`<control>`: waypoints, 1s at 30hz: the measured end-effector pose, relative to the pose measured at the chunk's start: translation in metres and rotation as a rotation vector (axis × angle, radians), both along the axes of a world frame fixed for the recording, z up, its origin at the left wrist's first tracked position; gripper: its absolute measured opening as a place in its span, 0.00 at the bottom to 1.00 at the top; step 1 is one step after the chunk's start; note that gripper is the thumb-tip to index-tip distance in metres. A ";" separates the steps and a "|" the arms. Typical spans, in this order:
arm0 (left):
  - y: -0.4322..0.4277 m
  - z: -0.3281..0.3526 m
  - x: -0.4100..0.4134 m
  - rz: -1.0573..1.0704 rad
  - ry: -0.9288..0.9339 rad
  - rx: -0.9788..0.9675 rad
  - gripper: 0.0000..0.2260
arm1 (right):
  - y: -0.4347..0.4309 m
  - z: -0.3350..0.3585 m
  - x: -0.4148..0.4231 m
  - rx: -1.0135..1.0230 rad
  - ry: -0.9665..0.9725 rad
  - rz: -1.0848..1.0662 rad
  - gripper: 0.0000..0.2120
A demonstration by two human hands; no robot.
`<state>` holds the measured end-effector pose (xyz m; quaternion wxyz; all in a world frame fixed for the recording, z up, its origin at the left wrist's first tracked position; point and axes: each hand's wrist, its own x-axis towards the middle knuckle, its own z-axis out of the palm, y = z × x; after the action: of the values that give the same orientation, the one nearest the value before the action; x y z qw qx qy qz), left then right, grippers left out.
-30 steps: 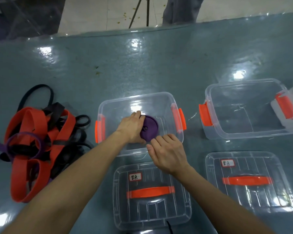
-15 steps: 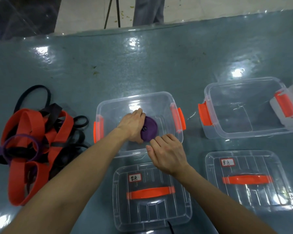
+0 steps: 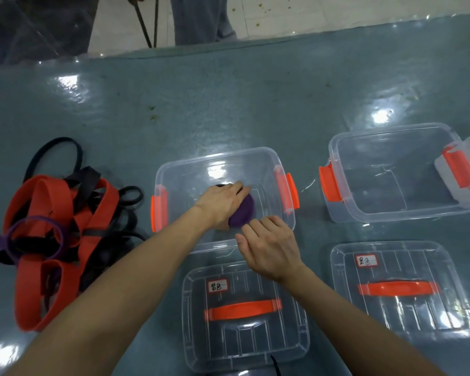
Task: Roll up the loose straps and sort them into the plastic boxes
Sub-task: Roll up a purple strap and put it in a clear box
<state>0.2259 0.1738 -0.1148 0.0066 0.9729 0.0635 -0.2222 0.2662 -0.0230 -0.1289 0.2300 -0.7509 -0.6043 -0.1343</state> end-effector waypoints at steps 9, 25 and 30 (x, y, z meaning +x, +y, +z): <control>0.007 -0.006 0.007 -0.160 0.006 0.093 0.45 | -0.001 -0.003 -0.001 -0.008 -0.009 -0.001 0.18; 0.014 -0.014 0.010 -0.349 0.046 0.054 0.48 | 0.000 -0.004 0.000 0.013 -0.010 -0.004 0.17; 0.013 -0.013 0.004 -0.364 0.052 0.083 0.49 | 0.000 -0.005 0.000 0.009 -0.009 -0.007 0.16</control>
<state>0.2304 0.1871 -0.1273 -0.0754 0.9617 -0.1045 -0.2420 0.2661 -0.0231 -0.1335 0.2302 -0.7514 -0.6021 -0.1410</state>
